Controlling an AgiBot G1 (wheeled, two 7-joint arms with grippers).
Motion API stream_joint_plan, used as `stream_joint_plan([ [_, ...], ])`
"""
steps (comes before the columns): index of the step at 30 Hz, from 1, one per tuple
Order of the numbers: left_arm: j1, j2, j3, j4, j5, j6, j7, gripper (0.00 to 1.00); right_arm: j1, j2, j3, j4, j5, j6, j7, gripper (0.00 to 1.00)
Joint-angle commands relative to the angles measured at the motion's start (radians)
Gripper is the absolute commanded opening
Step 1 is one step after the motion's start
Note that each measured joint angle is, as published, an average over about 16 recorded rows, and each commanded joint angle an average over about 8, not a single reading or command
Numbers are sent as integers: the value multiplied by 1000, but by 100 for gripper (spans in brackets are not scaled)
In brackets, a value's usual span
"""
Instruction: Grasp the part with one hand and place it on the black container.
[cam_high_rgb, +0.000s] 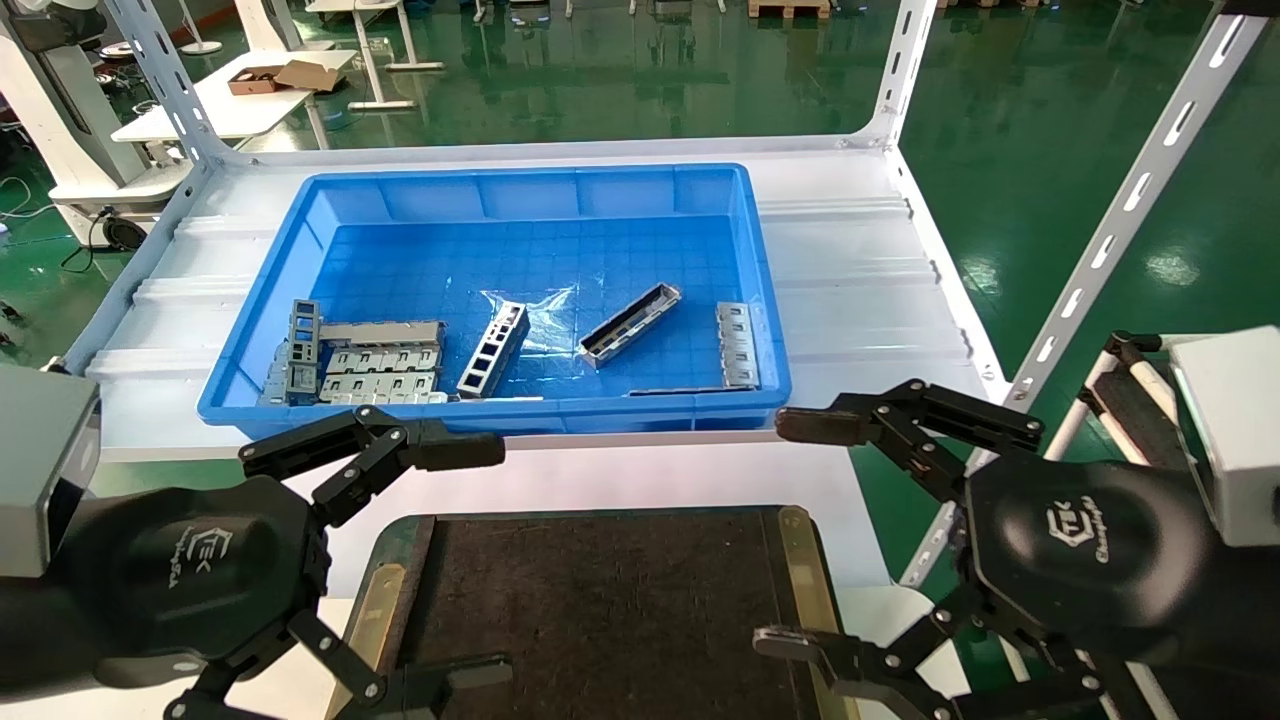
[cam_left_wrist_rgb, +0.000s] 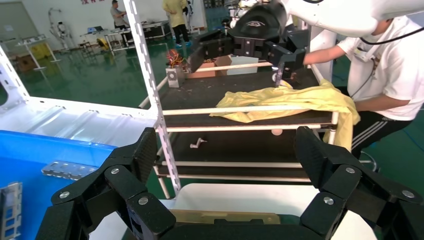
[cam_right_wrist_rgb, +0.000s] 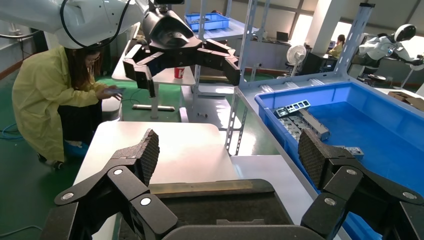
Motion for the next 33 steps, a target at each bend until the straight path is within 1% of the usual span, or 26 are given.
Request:
stream_joint_plan([
  [1, 1, 0, -2, -1, 1, -6, 2, 100, 0, 0, 0, 0, 0, 0, 0, 100],
  [8, -33, 34, 35, -37, 149, -160, -23, 100, 0, 0, 0, 0, 0, 0, 0, 100],
  [13, -97, 95, 82, -26, 273, -257, -60, 100, 0, 0, 0, 0, 0, 0, 0, 100],
  [17, -161, 158, 128, 11, 370, -318, -99, 100, 0, 0, 0, 0, 0, 0, 0, 100],
  [24, -280, 288, 203, 140, 520, -400, -137, 100, 0, 0, 0, 0, 0, 0, 0, 100],
  [33, -411, 466, 273, 396, 664, -504, -113, 100, 0, 0, 0, 0, 0, 0, 0, 100],
])
